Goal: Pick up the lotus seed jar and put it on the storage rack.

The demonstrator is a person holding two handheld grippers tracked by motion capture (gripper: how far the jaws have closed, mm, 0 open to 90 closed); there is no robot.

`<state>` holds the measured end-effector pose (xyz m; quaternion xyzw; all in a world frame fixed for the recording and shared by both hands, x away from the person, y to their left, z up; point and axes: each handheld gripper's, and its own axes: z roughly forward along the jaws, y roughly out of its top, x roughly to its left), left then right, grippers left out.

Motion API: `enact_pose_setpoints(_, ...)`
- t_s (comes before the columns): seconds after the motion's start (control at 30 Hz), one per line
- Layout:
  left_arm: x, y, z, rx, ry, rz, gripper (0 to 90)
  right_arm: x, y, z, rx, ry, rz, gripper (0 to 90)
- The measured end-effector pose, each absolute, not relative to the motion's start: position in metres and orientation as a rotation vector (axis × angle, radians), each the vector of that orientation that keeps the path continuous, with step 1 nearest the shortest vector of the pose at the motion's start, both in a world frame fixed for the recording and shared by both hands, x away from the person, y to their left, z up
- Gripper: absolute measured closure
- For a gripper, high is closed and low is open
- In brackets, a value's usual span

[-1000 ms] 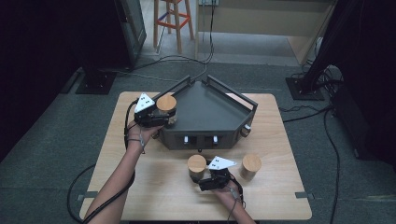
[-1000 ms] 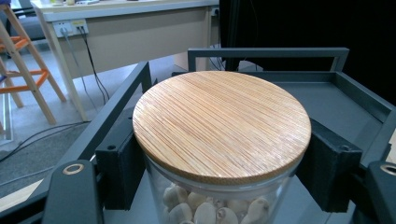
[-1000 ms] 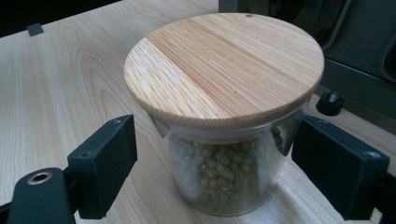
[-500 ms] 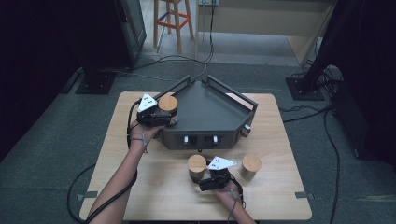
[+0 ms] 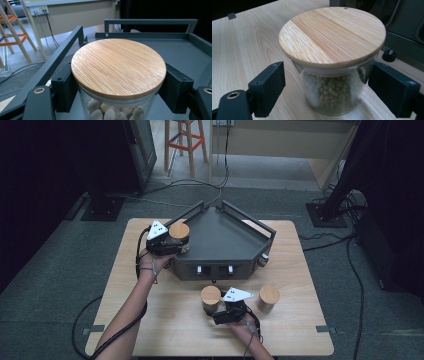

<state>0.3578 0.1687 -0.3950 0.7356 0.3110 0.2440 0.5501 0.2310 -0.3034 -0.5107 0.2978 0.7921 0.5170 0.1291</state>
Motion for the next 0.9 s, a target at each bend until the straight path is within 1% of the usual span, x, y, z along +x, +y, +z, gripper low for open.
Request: enact_pose_setpoints(0.9, 0.3634, 0.1737, -0.3991, 1.72, 0.756, 0.532, 24.7, 0.2308, -0.3026, -0.5104, 0.865, 2.304, 1.499, 13.9)
